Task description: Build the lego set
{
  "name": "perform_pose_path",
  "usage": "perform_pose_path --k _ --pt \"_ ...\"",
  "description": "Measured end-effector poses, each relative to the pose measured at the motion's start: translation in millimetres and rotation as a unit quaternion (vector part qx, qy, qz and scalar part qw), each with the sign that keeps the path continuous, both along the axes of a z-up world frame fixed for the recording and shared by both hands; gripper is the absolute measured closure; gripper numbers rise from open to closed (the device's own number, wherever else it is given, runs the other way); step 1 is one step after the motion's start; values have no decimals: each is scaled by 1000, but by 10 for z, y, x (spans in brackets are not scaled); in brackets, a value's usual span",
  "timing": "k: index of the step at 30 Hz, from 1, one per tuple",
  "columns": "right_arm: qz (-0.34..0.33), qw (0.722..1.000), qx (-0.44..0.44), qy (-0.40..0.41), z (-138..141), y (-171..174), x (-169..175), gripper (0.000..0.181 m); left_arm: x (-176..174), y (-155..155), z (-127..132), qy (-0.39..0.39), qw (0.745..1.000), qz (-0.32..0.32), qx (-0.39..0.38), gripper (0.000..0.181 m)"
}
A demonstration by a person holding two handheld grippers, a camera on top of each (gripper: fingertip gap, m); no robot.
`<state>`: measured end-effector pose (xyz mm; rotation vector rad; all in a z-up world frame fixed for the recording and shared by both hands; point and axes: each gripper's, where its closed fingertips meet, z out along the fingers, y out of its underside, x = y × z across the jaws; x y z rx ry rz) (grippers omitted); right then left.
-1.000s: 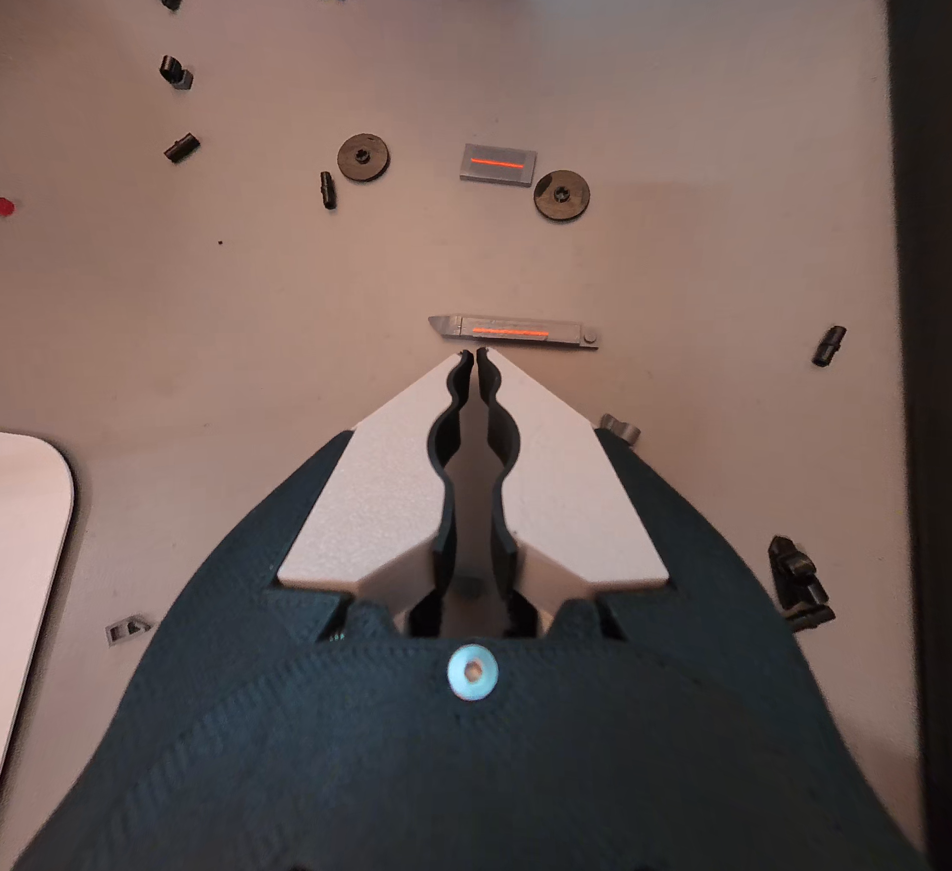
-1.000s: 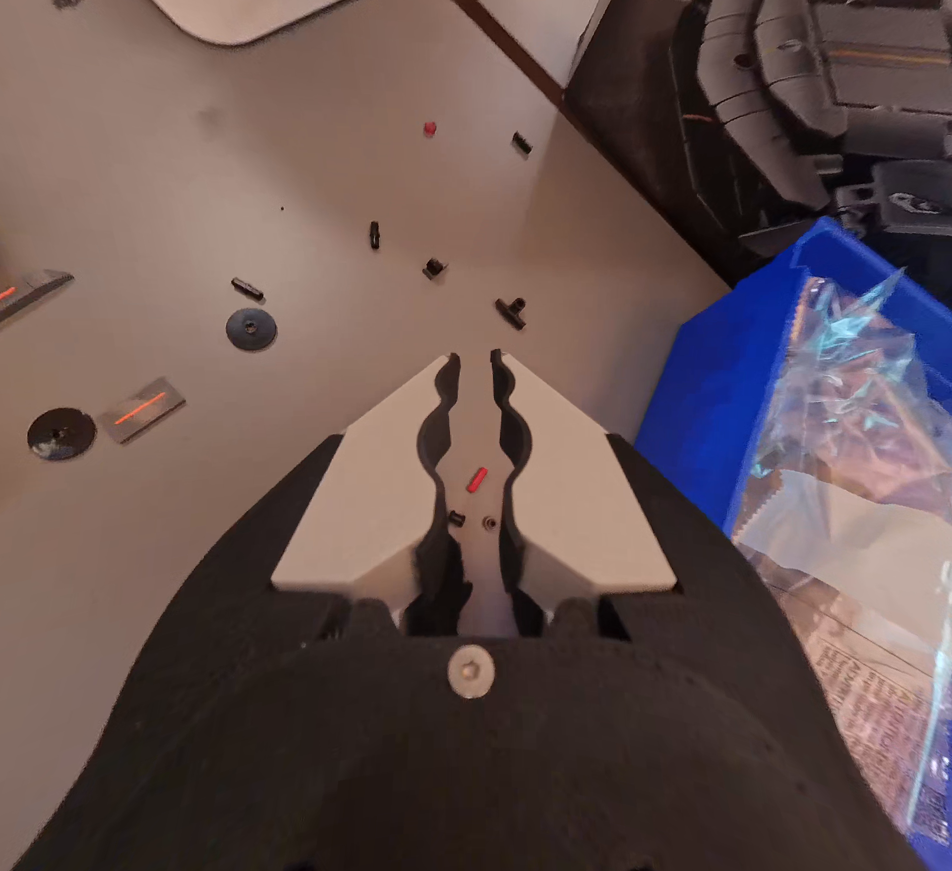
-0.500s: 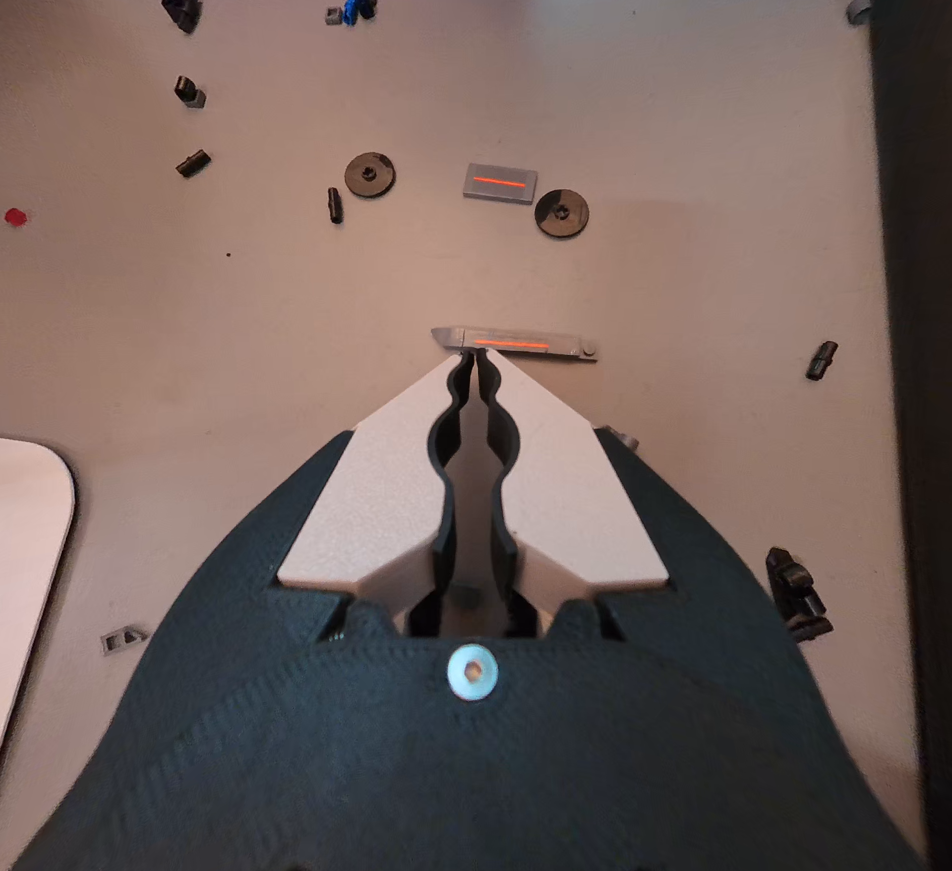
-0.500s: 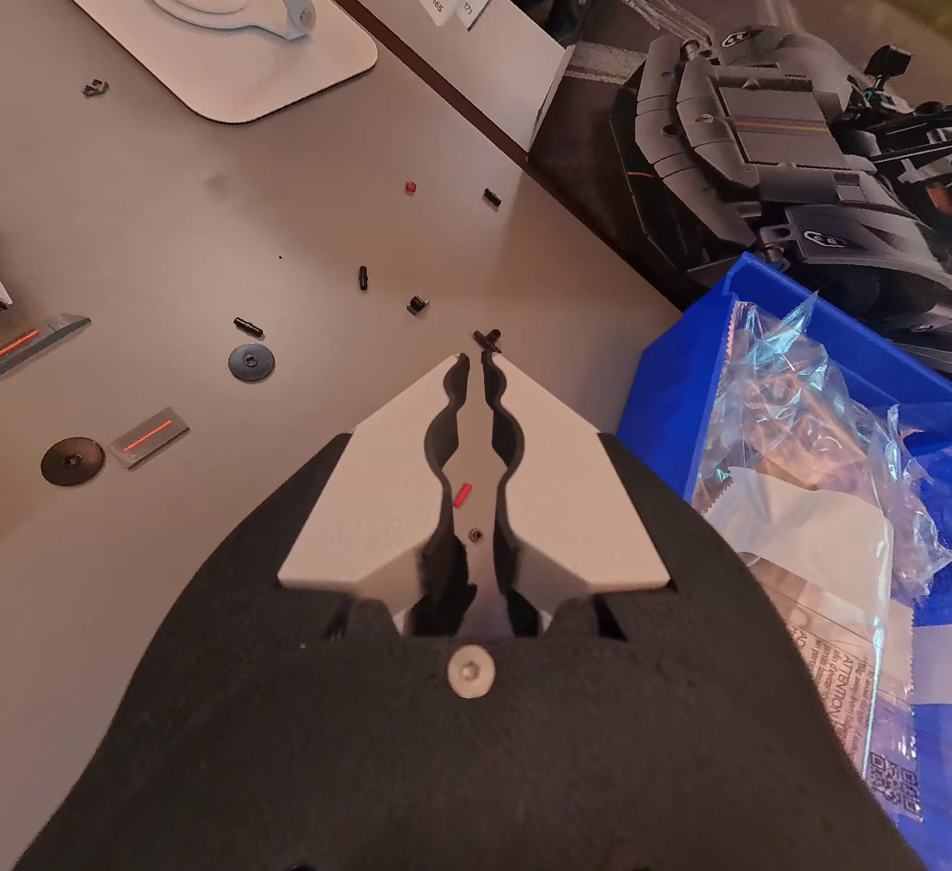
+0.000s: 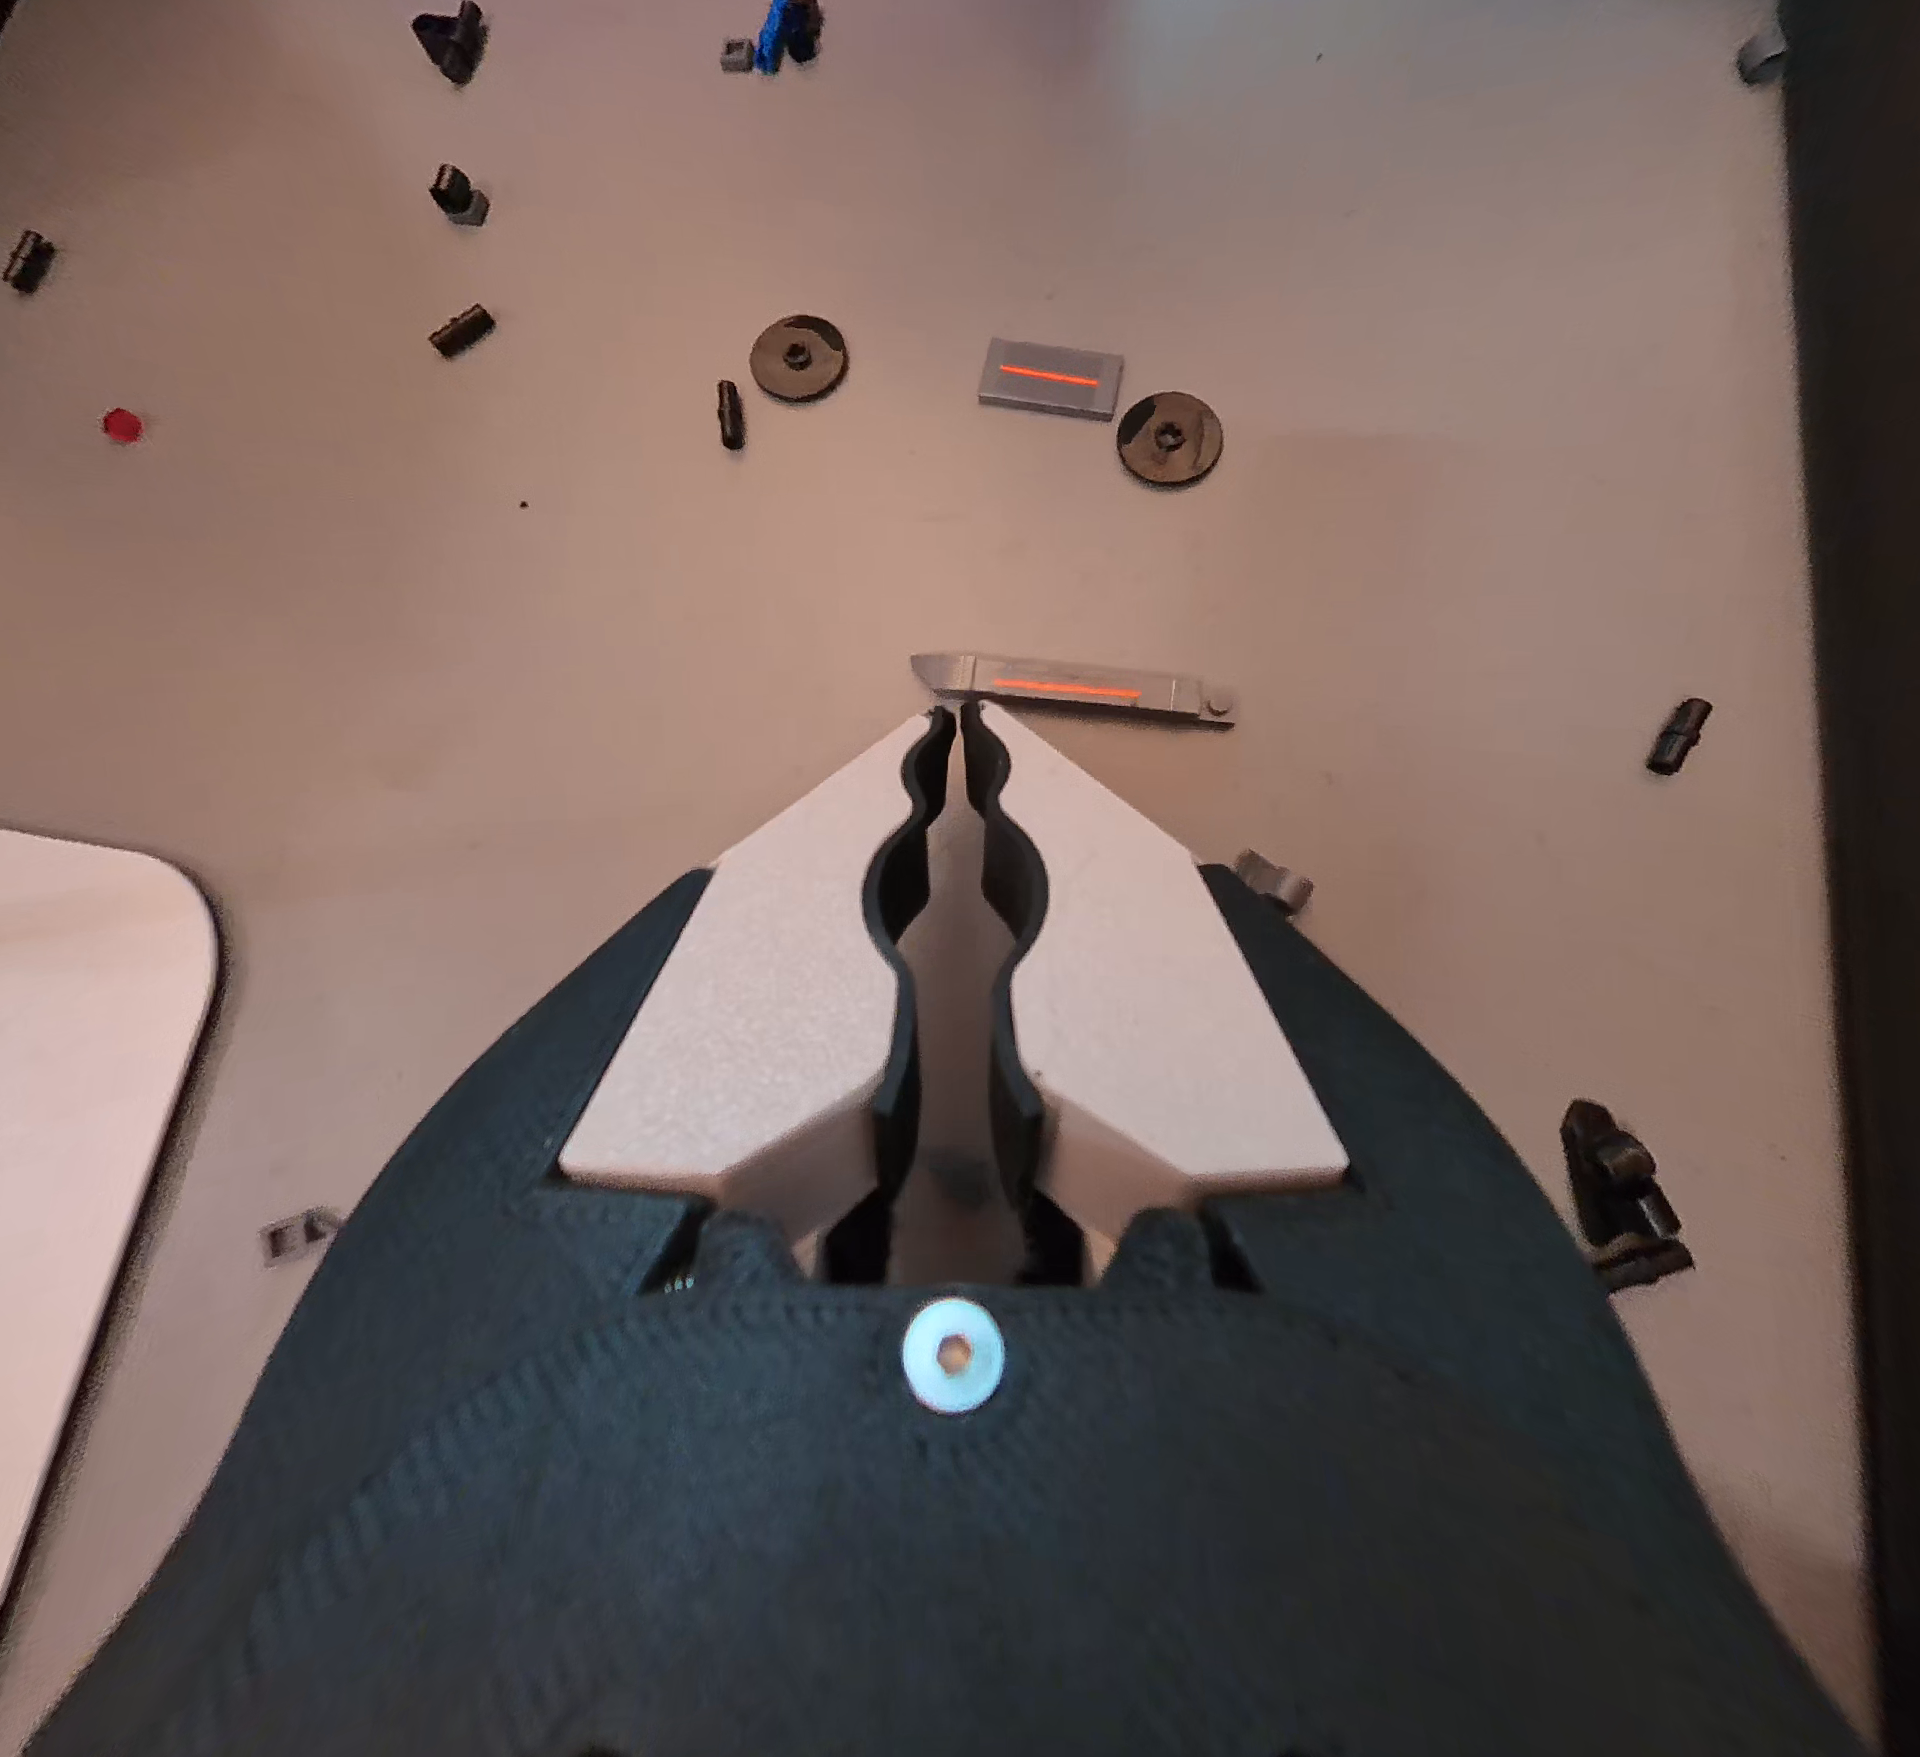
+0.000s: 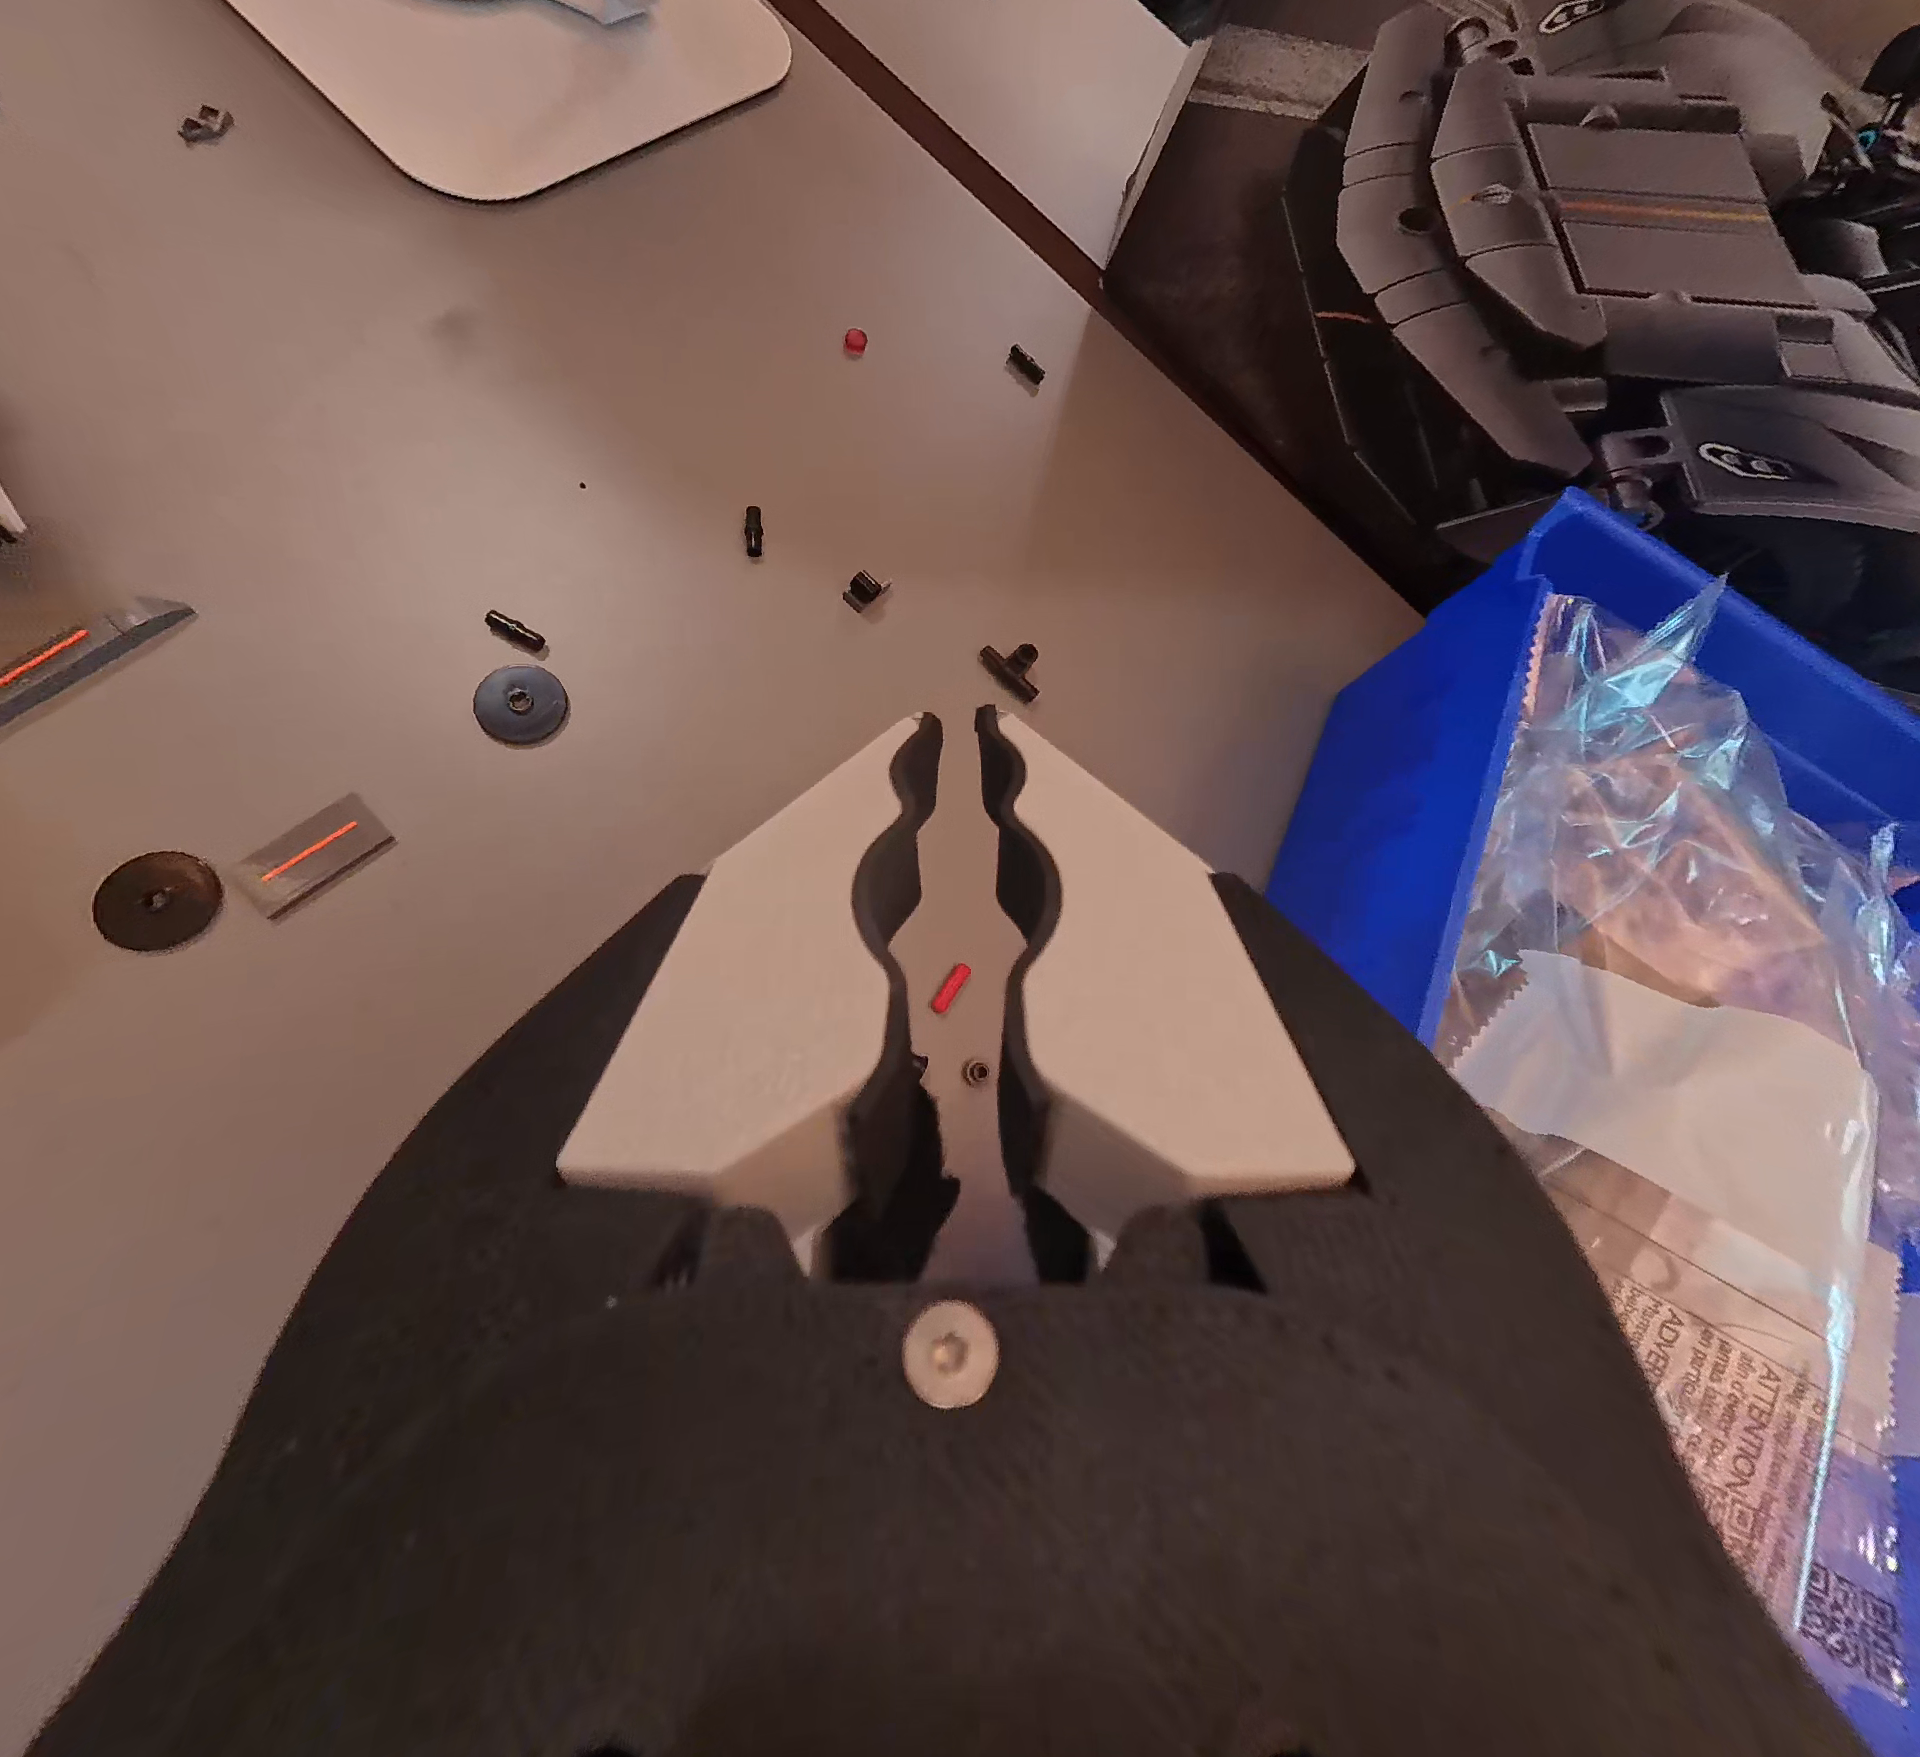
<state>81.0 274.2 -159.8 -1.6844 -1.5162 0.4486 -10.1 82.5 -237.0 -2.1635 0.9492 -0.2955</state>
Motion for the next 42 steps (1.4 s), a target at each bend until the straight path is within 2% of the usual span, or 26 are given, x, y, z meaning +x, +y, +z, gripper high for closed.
perform_pose_path --k 13,20,29,34,42 --pt "10 1000 0 -11 -52 -30 -18 175 -104 28 83 0 1000 21 16 180" --pt "10 1000 1 -14 -79 -19 -23 175 -523 143 463 -22 989 115 87 181" --pt "11 1000 1 -16 -100 -19 -30 174 -1269 72 1128 -68 943 249 210 180" --pt "11 1000 2 -20 -124 -18 -35 174 -1407 11 1240 -93 931 270 228 180" --pt "12 1000 2 -24 -141 -16 -36 173 -1445 -6 1284 -82 927 276 240 180"
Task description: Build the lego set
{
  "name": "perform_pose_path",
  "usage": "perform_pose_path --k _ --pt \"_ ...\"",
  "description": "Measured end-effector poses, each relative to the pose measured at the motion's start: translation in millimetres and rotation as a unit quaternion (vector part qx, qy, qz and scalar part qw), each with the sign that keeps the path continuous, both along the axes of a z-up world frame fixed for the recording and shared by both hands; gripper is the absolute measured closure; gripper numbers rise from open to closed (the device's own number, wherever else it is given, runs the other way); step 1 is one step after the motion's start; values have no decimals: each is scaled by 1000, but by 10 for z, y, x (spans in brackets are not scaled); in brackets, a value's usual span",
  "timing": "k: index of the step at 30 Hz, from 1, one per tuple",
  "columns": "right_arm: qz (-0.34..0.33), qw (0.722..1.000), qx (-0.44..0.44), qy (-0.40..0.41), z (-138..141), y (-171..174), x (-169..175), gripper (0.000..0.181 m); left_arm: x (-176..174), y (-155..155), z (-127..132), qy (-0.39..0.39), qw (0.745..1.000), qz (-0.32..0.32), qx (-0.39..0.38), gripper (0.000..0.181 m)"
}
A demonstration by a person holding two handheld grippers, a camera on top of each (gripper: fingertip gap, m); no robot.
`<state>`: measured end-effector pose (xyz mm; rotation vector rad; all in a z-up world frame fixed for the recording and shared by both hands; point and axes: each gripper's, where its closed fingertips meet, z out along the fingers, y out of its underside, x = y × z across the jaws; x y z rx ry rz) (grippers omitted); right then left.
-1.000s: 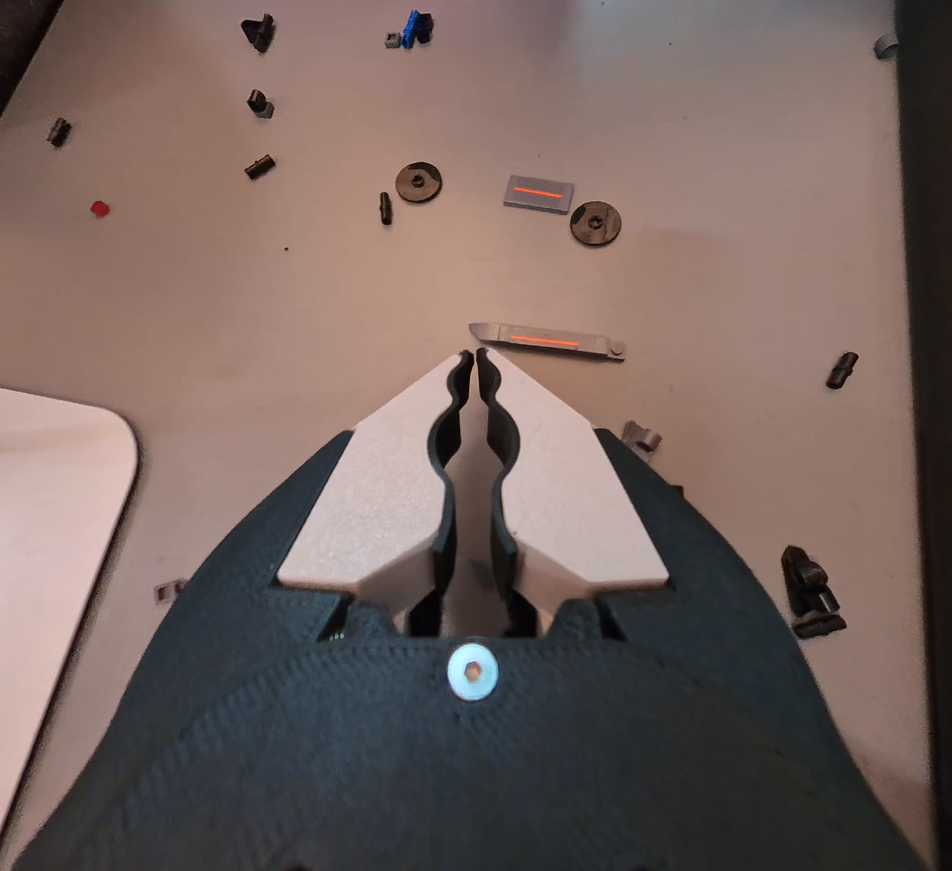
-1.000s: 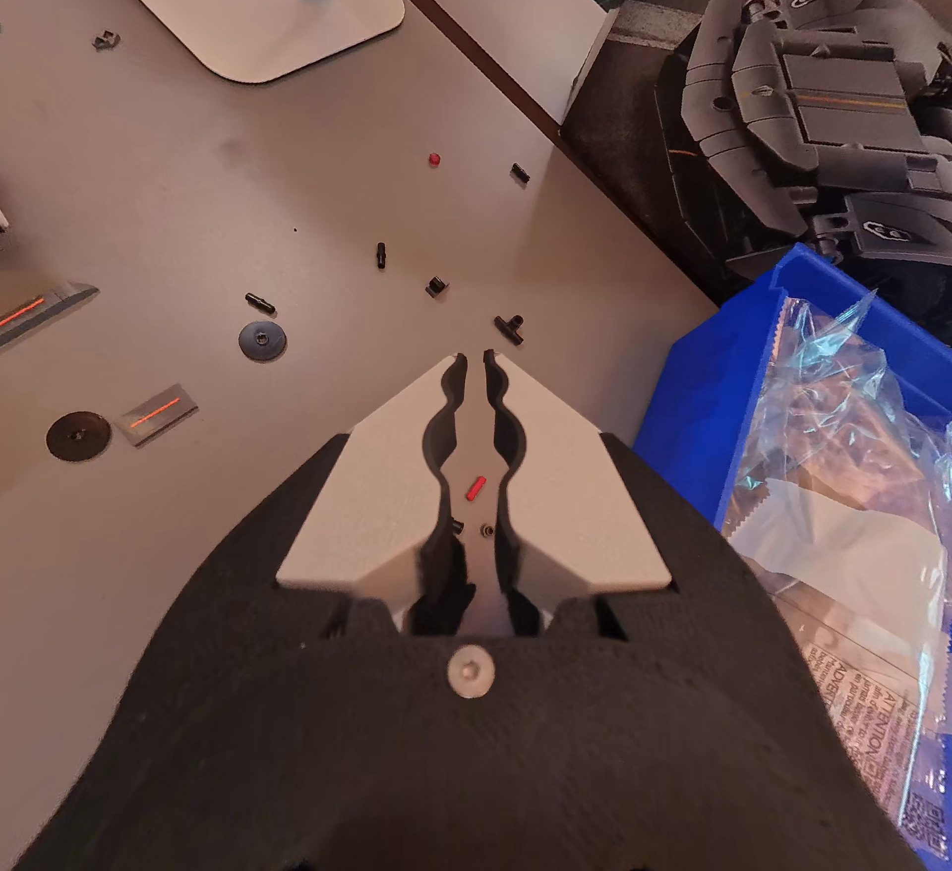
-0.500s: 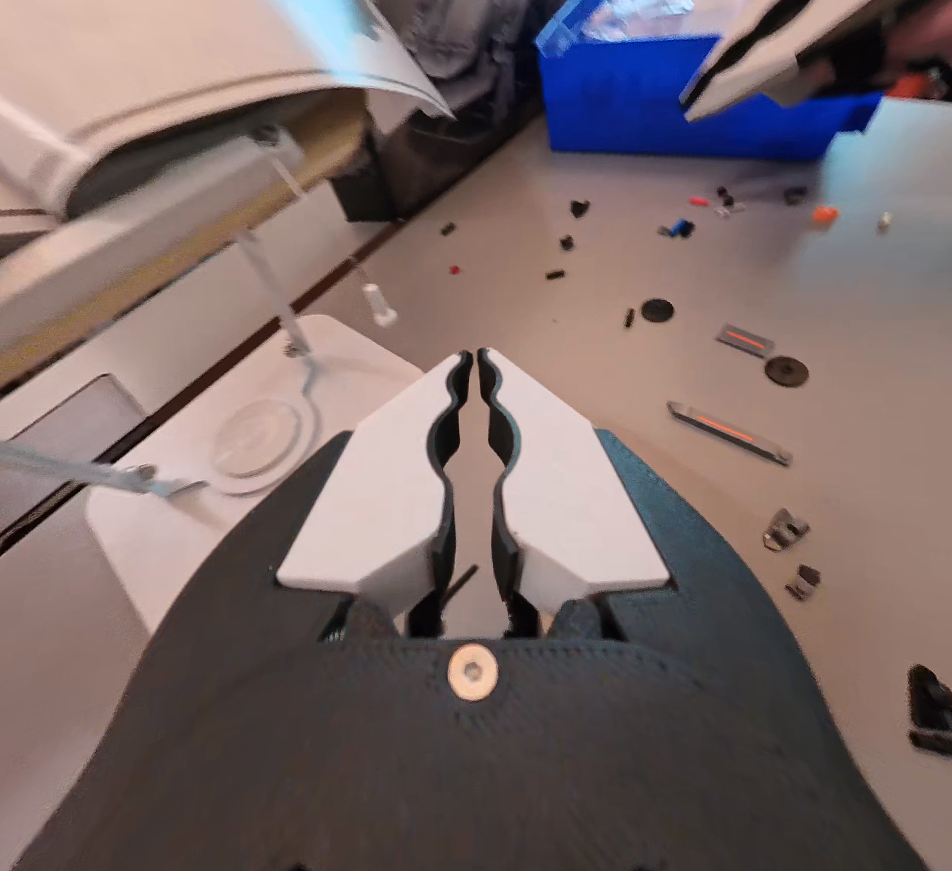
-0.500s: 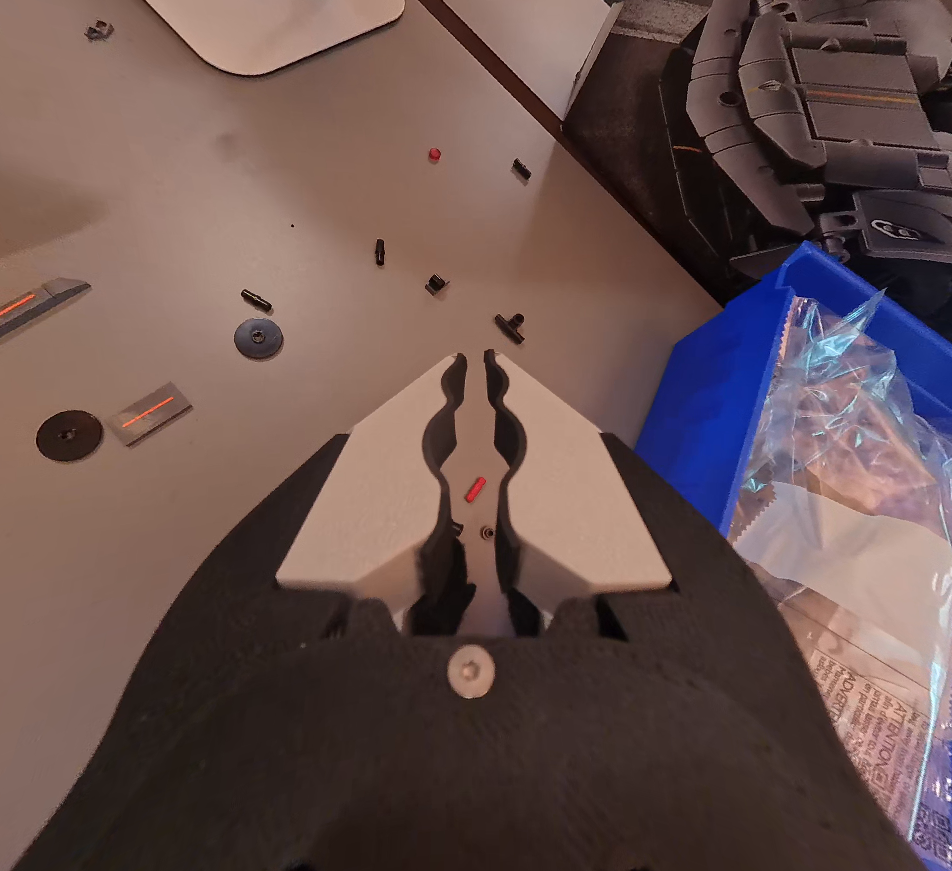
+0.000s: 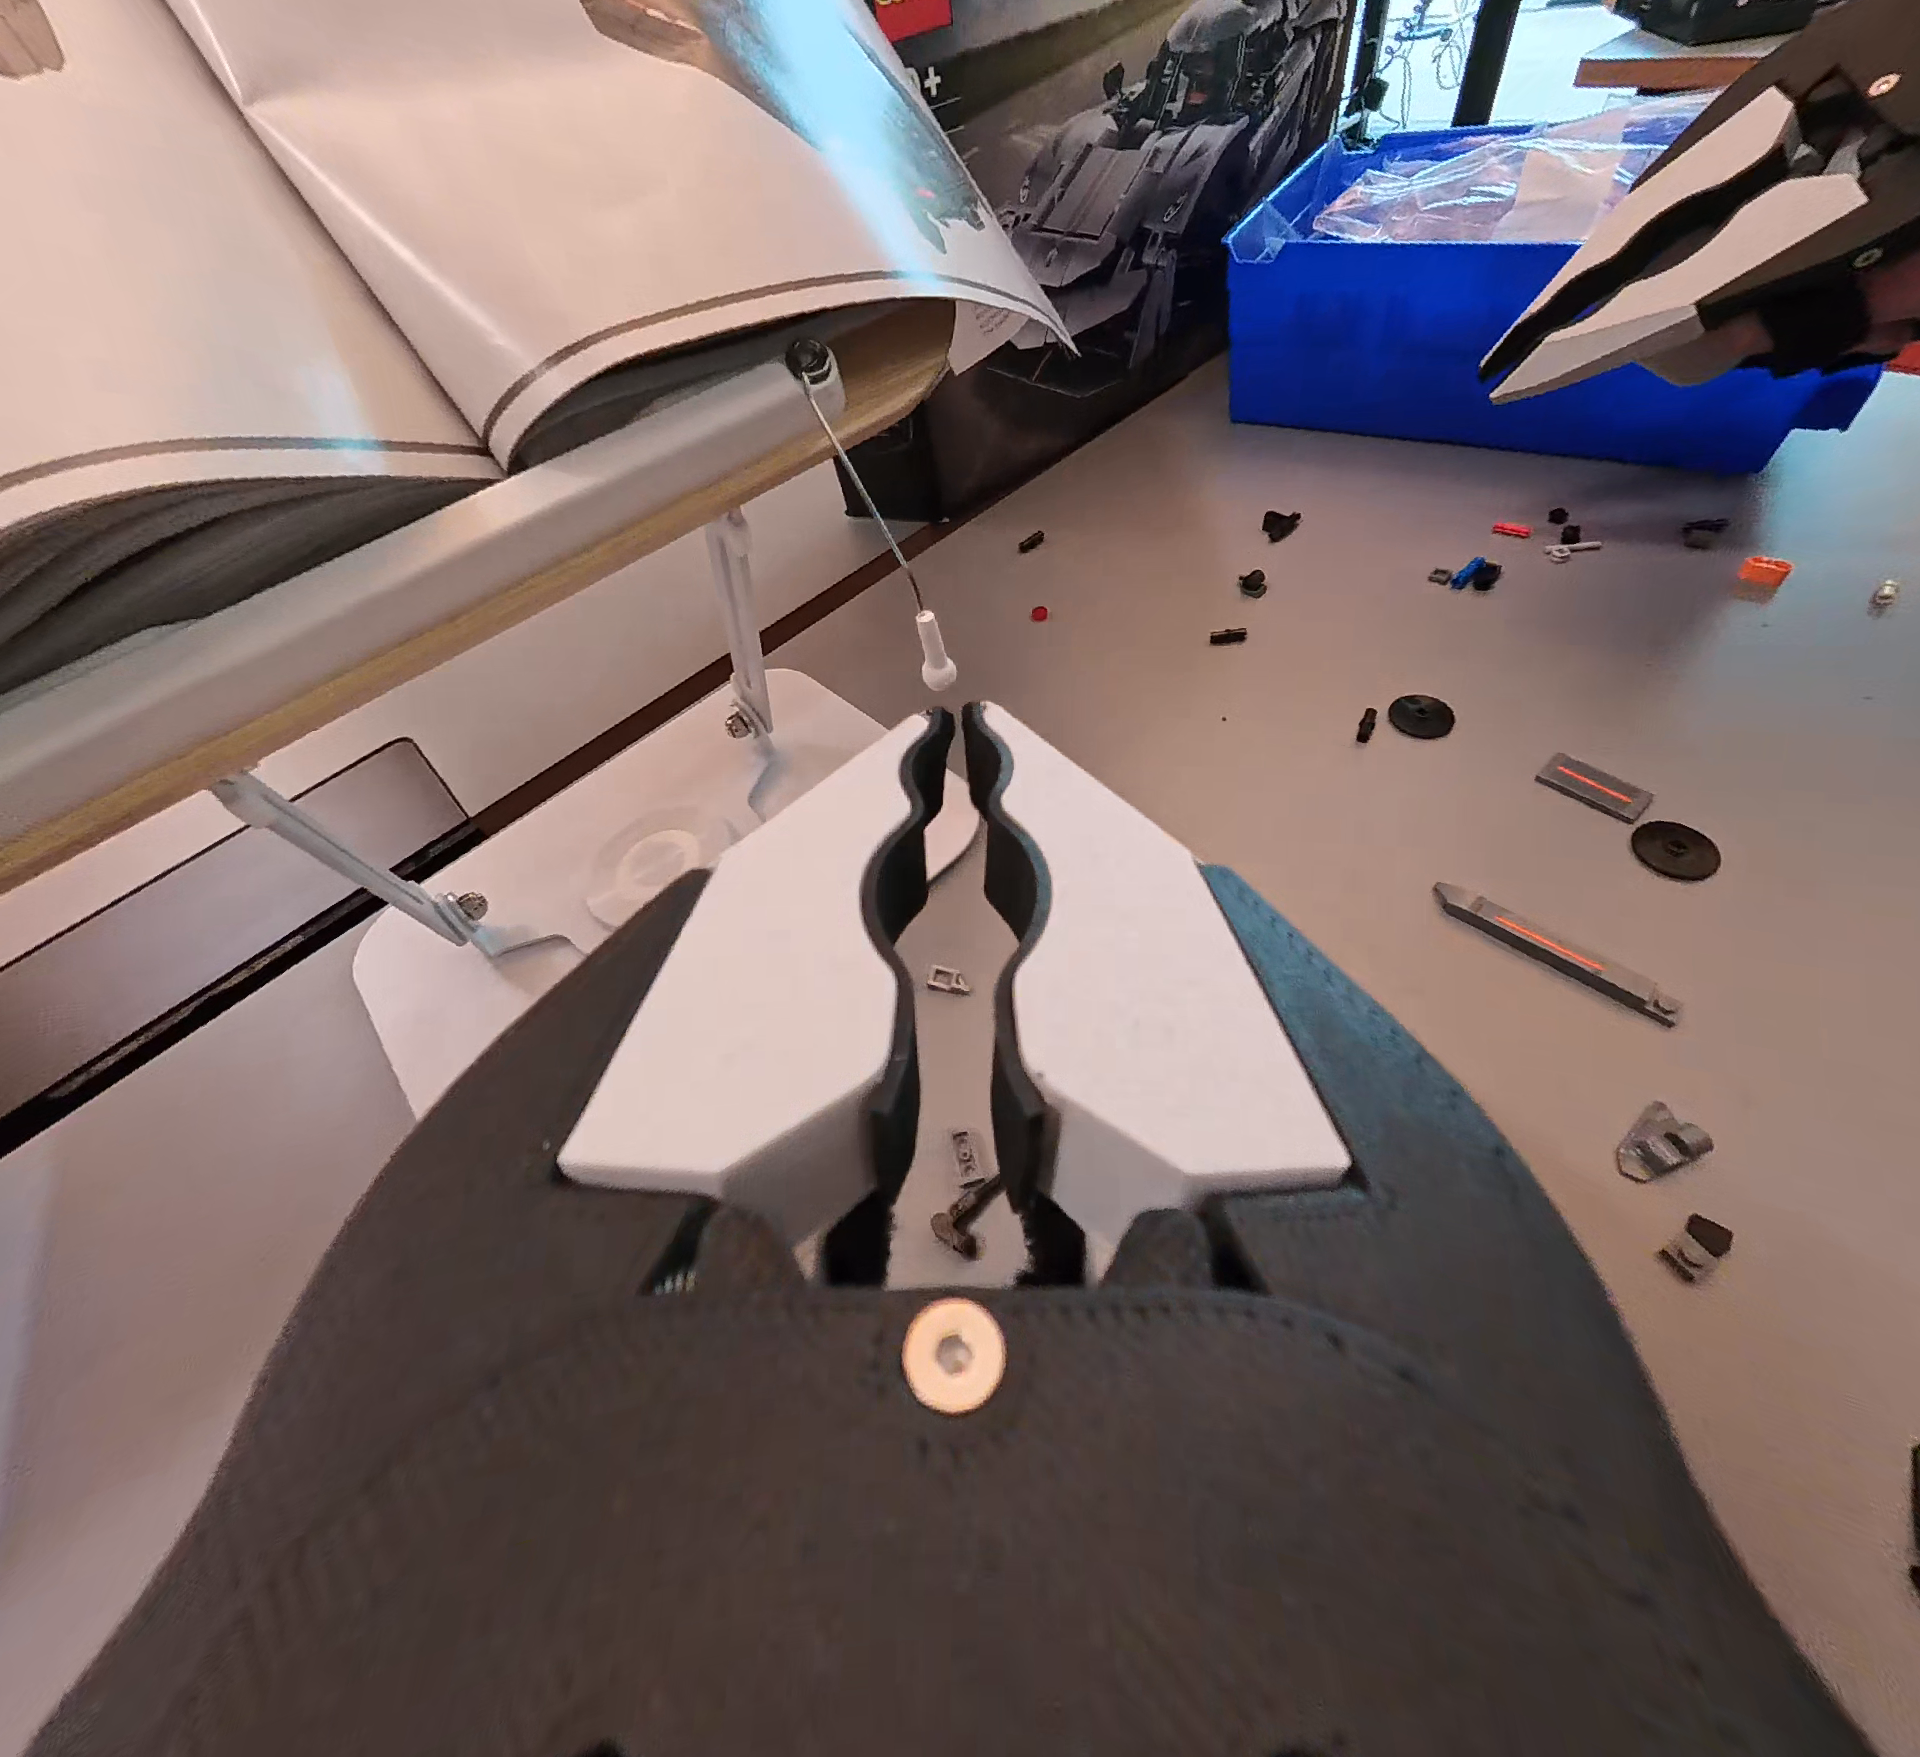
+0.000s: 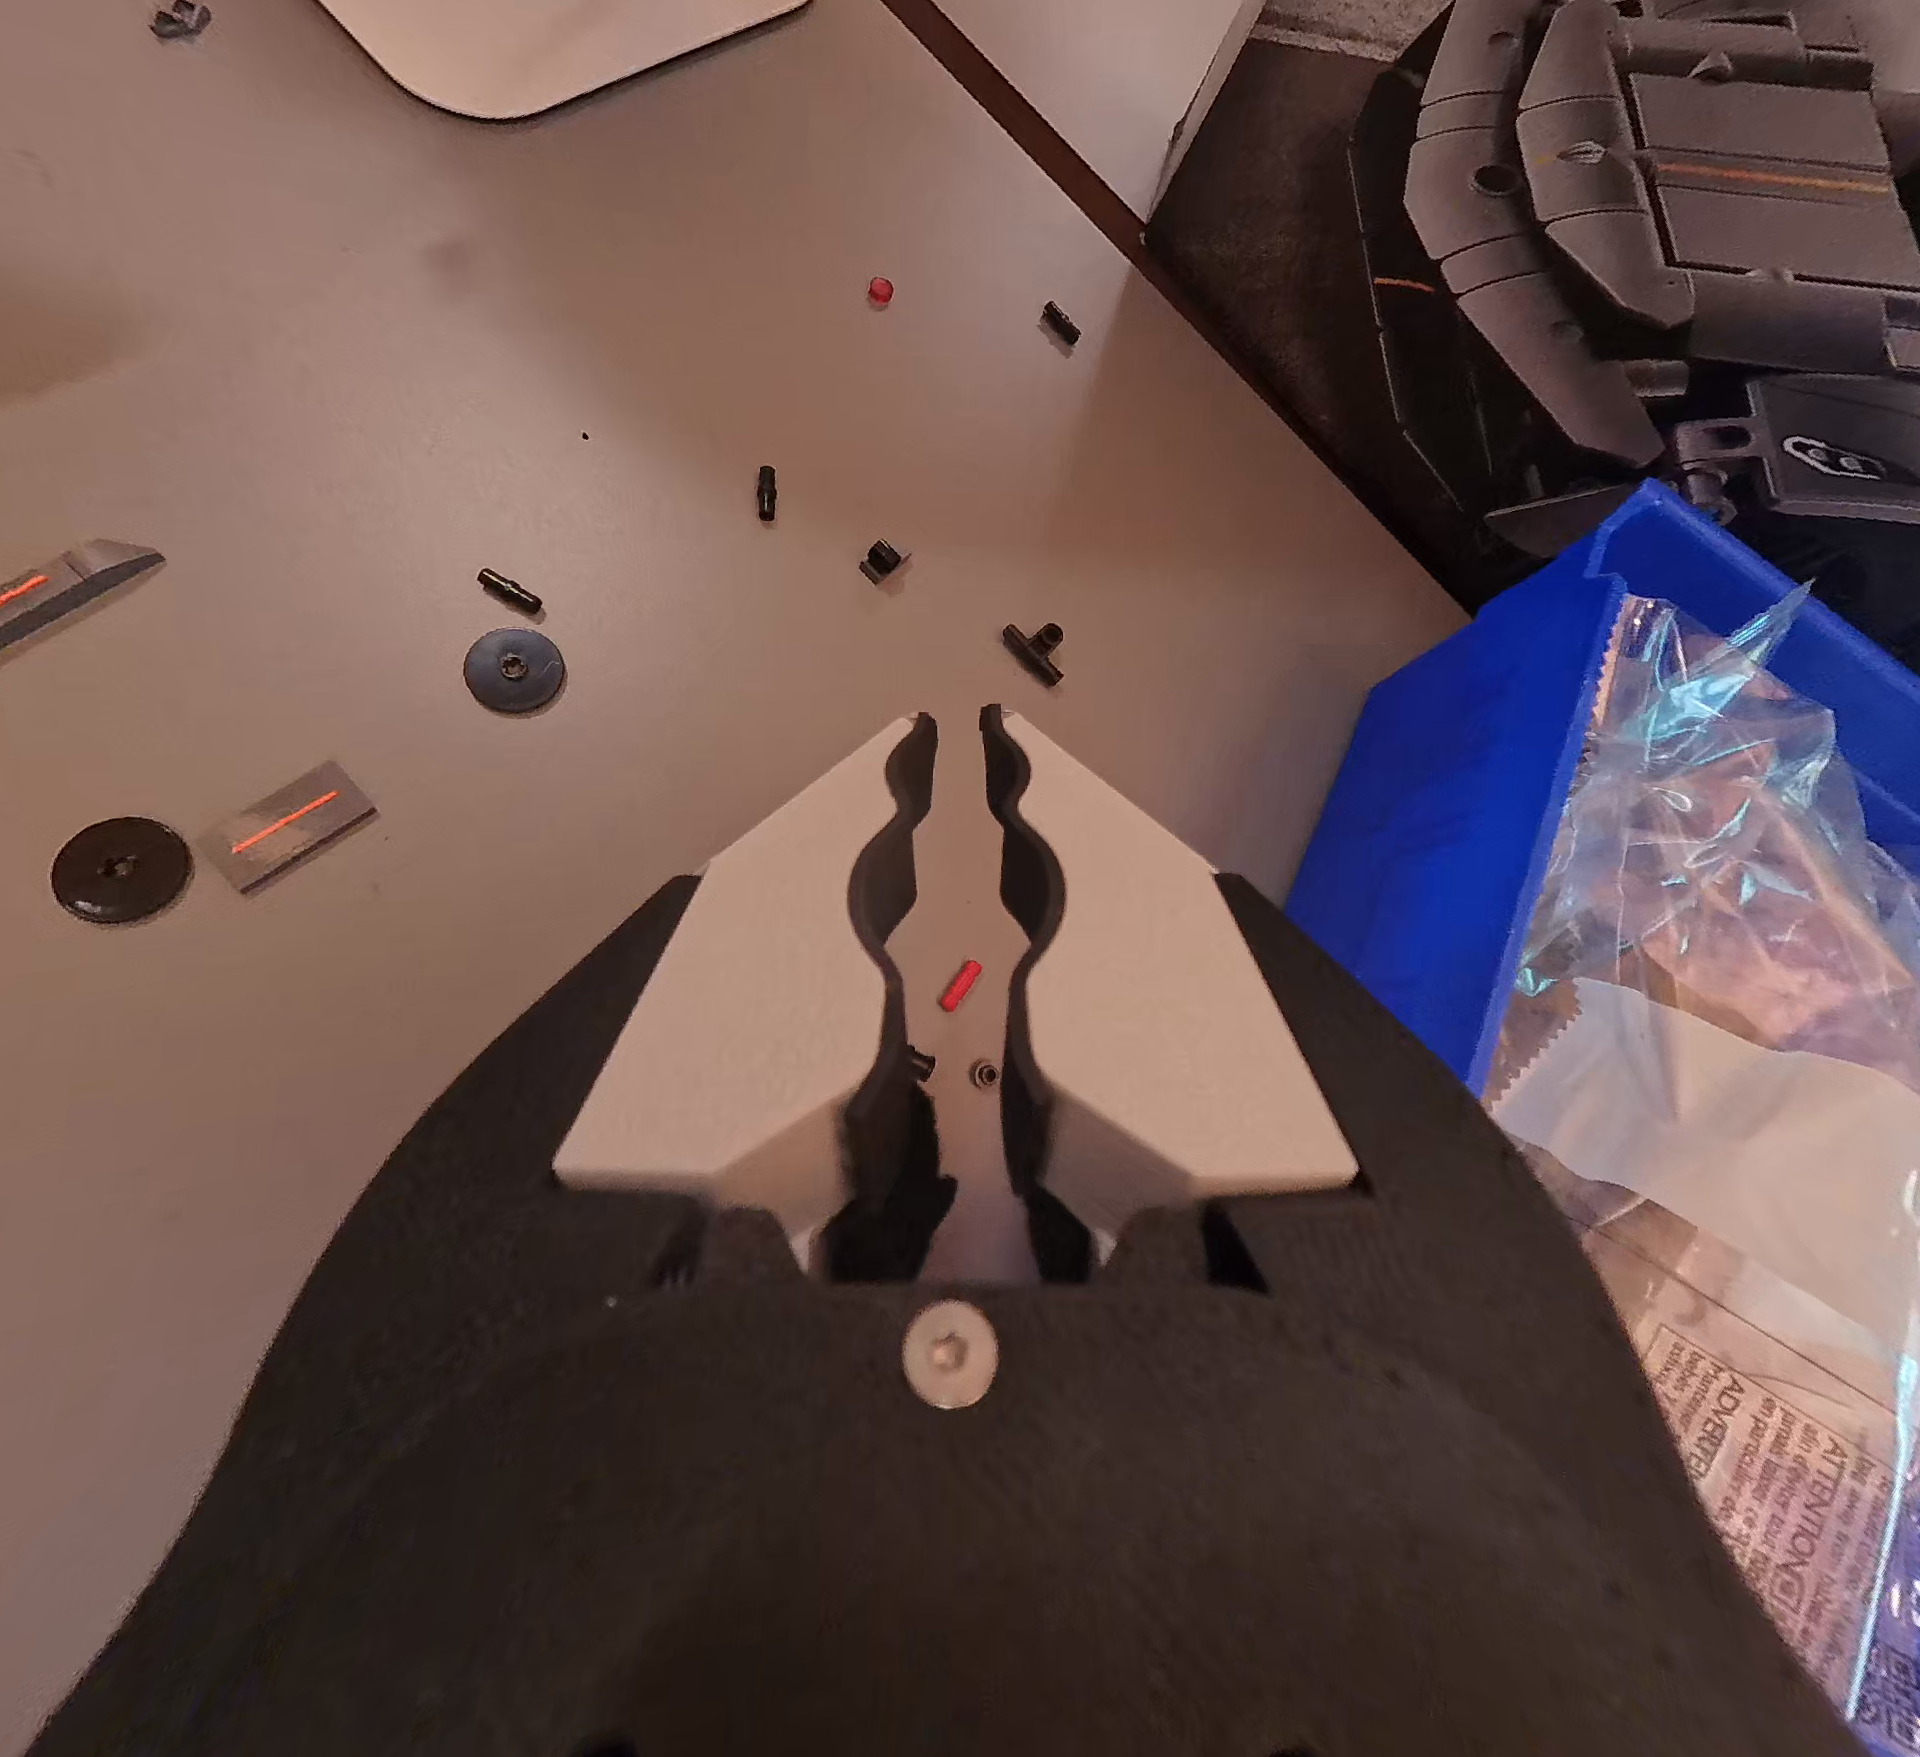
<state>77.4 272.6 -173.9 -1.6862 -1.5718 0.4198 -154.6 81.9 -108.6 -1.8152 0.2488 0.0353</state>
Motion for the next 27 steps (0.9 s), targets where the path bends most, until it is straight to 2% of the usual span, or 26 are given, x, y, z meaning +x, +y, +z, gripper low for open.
perform_pose_path --k 6,13,19,23,27 --pt "2 1000 1 -5 -19 -7 -4 173 -134 -64 9 16 1000 20 -8 178" --pt "4 1000 -1 -10 -45 -17 -12 173 -239 -78 -423 35 992 23 -119 173" --pt "6 1000 -3 -12 -62 -18 -12 172 -206 -77 -589 74 984 19 -159 172" --pt "8 1000 -3 -16 -83 -26 -18 172 46 -123 -760 69 976 -53 -200 170" --pt "9 1000 -4 -17 -89 -30 -19 172 67 -154 -996 122 958 -55 -255 171"
